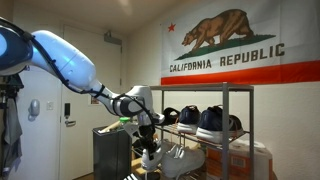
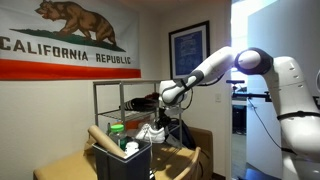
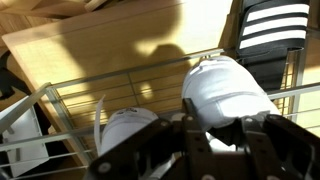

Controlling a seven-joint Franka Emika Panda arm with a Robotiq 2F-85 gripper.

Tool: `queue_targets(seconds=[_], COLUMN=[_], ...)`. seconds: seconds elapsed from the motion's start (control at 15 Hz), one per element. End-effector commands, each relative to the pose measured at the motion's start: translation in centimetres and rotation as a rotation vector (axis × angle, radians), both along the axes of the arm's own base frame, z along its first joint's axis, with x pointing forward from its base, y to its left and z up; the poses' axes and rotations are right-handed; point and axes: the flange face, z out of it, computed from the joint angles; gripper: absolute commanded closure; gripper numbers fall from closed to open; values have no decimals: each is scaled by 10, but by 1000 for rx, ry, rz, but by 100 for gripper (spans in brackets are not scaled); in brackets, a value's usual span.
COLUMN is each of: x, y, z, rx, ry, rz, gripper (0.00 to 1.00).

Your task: Move a white shoe to the bottom shelf

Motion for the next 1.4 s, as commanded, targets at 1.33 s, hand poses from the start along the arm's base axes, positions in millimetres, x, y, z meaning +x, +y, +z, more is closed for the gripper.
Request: queue_targets(seconds=[1.33], x=[-113], y=[13], z=[77], rx=[-146], ry=[174], rz=[-128], gripper=[95])
